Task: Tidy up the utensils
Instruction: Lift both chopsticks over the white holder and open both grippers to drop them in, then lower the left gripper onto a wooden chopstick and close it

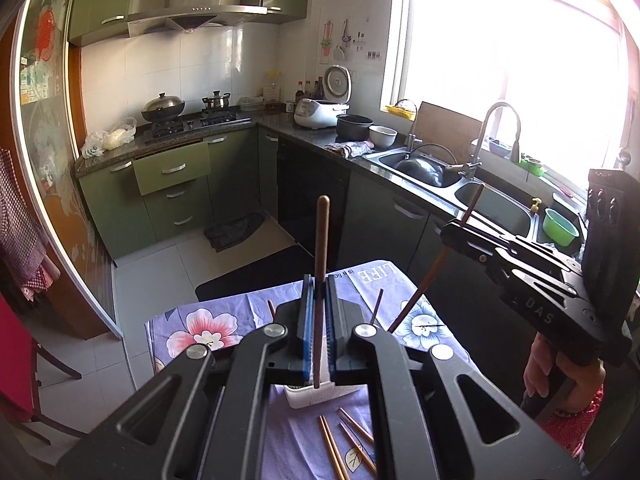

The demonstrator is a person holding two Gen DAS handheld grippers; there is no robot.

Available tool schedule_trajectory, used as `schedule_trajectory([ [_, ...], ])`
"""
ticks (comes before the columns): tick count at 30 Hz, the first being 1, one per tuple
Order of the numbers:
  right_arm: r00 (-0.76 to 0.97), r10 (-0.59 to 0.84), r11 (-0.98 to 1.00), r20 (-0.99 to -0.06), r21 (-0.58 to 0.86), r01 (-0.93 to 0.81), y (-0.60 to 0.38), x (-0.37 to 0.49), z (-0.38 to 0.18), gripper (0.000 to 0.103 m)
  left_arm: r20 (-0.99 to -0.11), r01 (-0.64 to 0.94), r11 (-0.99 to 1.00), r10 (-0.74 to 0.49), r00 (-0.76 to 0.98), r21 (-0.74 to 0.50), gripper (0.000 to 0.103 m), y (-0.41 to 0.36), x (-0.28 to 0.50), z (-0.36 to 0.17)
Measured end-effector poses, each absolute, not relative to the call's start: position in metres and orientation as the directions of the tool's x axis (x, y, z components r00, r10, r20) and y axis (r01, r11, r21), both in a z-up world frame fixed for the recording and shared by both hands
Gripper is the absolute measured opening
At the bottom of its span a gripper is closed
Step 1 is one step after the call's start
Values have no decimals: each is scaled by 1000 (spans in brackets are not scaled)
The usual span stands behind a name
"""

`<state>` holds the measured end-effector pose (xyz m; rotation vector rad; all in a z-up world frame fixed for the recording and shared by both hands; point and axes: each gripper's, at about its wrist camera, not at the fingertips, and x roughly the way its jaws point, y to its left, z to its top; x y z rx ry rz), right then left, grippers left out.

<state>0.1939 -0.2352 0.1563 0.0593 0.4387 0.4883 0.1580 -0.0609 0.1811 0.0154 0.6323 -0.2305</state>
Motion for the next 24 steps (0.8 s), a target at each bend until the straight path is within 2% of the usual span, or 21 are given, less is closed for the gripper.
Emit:
schedule_trajectory([
  [5,750,454,888,-481,175,-426,-225,218,106,7,-632,193,979,-187,752,-59,5,-62,187,147],
  [10,720,456,886,-523,194,-420,-223,224,70,7,-687,180,981,-176,705,-67,6,-60,203,109],
  [13,714,463,883,-526,202,-425,-227,222,62,10,-710,181,981,-174,683,-66,15,-59,202,96],
  [14,715,464,882,-522,202,-425,-228,220,62,14,-712,181,981,-174,680,-67,17,-58,200,94],
  [15,719,464,883,-518,200,-425,-229,218,63,17,-713,182,981,-176,679,-68,19,-57,198,93],
  [20,732,472,879,-491,198,-434,-240,193,70,18,-714,208,974,-210,668,-92,22,-57,174,91],
  [22,730,476,876,-491,195,-441,-246,179,66,24,-727,222,971,-216,651,-90,24,-61,160,85],
  [24,716,471,877,-515,191,-440,-251,166,54,28,-757,238,967,-219,615,-87,35,-64,147,70],
])
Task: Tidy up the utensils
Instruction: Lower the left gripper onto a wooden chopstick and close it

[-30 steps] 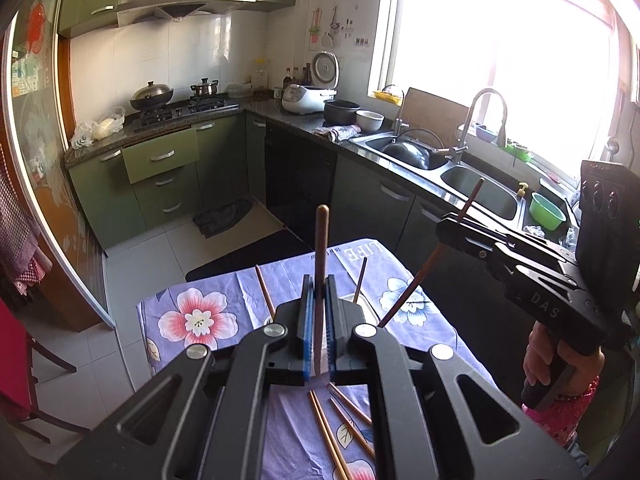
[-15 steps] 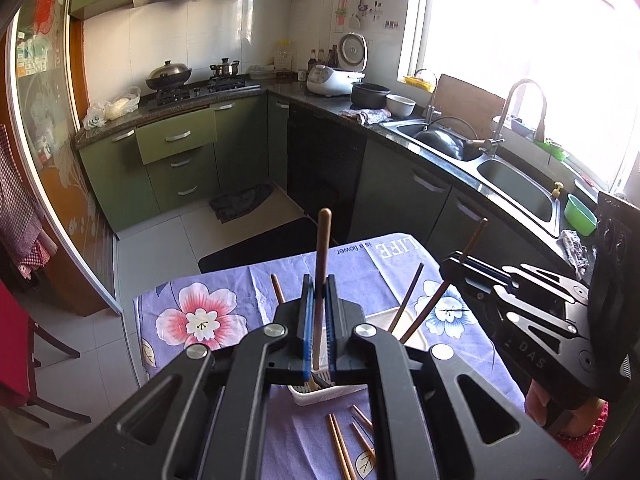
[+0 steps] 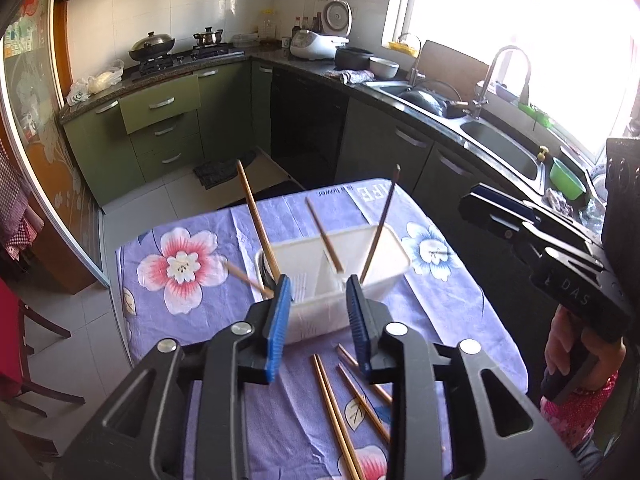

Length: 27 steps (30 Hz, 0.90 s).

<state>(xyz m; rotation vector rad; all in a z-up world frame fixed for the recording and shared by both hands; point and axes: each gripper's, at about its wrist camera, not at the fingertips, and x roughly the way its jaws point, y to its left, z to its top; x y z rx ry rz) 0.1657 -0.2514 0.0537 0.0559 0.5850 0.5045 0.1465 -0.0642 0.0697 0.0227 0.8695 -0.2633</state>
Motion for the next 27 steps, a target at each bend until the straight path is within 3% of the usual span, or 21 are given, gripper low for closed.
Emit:
schedule_trajectory([
  [1,707,467,878,-531,186,-441,-254,159,44,28,-777,243,966,-220,590,-89,39,-66,141,58],
  [9,605,421,896,-676,208,-391,-273,125,-54,30,-917,234,967,-184,353,-104,38,-75,127,-58],
  [11,582,421,897,-696,226,-379,-278,121,-71,30,-939,222,970,-164,302,-98,27,-77,132,-85],
  [13,567,426,897,-705,245,-369,-284,118,-83,30,-951,202,975,-150,270,-97,24,-76,136,-103],
  [27,542,467,881,-699,315,-353,-294,115,-97,35,-966,184,980,-111,231,-69,24,-84,142,-127],
])
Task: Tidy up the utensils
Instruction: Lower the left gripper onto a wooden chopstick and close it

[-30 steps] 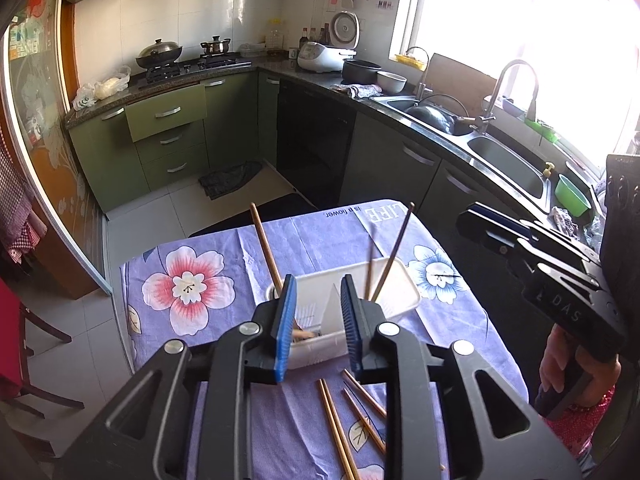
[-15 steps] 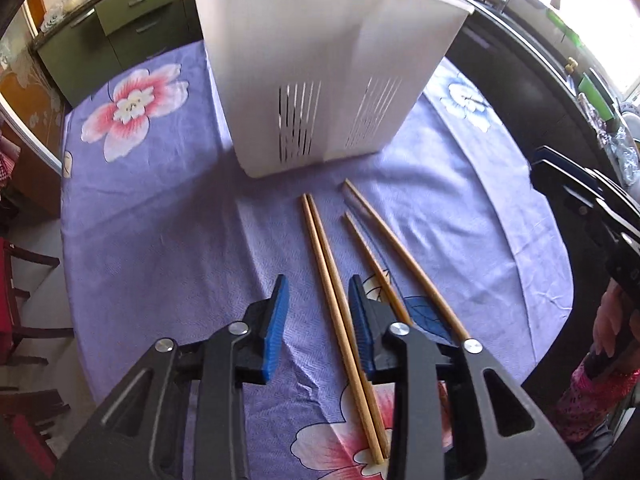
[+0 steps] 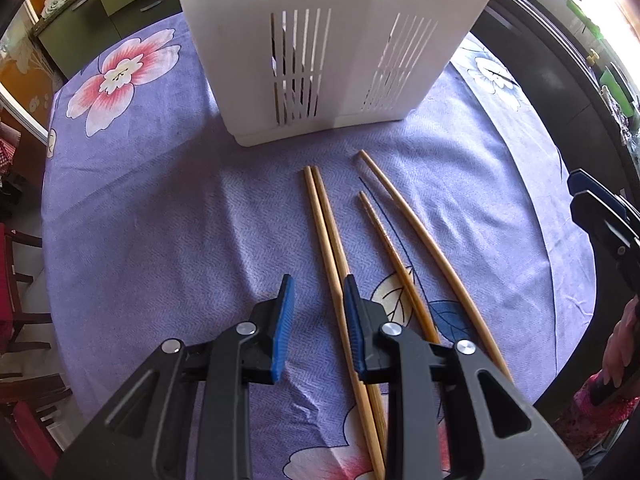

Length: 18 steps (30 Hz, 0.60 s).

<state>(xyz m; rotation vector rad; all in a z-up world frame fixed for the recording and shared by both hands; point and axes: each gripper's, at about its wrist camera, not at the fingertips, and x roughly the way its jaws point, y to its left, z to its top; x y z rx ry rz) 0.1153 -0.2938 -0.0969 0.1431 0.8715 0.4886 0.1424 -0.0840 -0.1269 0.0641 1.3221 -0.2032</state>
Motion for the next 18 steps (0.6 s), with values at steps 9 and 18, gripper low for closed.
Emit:
schedule_trajectory([
  [9,526,469,877,-710,304,-372,-285,116,-99,38,-965,194,981,-59,255,-8,14,-98,142,-137],
  [18,415,418,845,-808,177,-505,-229,125,-126,39,-958,168,985,-85,275,-39,6,-70,137,-131],
])
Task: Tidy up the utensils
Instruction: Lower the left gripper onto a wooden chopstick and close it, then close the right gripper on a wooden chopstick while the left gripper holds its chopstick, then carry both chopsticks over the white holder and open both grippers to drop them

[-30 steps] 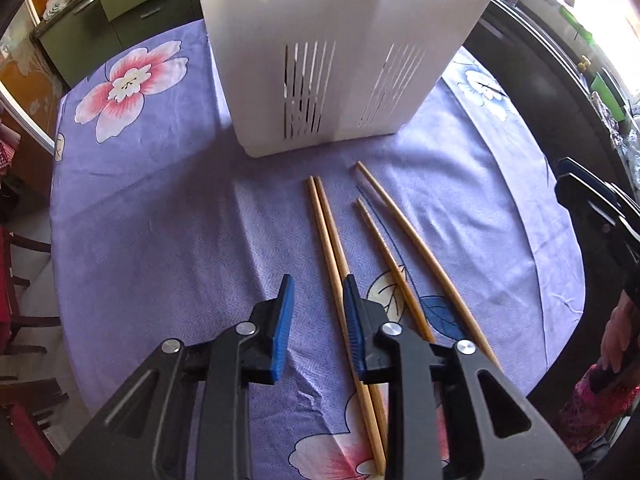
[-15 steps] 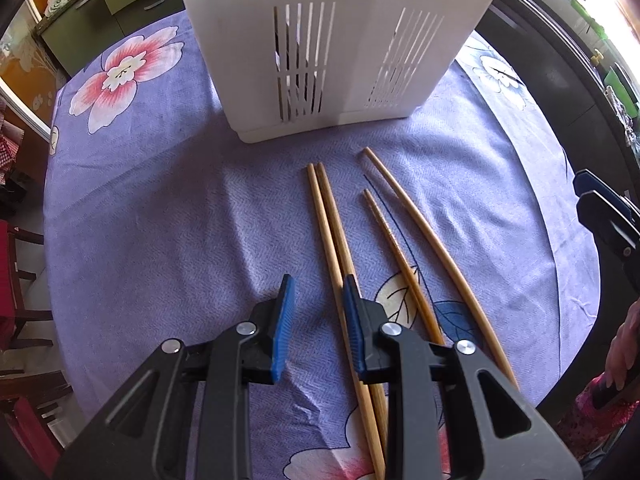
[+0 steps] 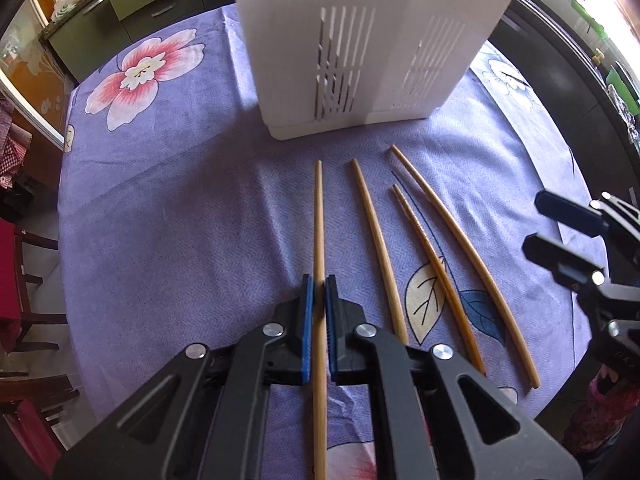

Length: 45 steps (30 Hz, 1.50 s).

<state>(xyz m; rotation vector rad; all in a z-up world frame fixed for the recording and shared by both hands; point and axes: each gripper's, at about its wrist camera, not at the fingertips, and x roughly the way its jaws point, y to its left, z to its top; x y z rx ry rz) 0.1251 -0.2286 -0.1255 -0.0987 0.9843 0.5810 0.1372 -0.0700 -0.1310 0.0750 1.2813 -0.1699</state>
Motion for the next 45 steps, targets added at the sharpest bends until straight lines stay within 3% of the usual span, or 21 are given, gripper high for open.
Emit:
schedule_trajectory([
  [10,363,334,837,-870,96,-538,-188,145,-154,35,-938,133,990,-95,333,-53,6,-35,127,-107],
  [15,371,298,849,-880,66,-525,-179,153,-157,19,-931,138,987,-121,344,-78,6,-30,119,-99],
  [26,400,264,858,-878,24,-513,-170,152,-158,7,-924,172,981,-148,352,-92,6,-39,111,-93],
  [45,588,454,870,-669,190,-455,-249,104,-48,7,-887,194,976,-177,426,-102,6,-37,97,-54],
])
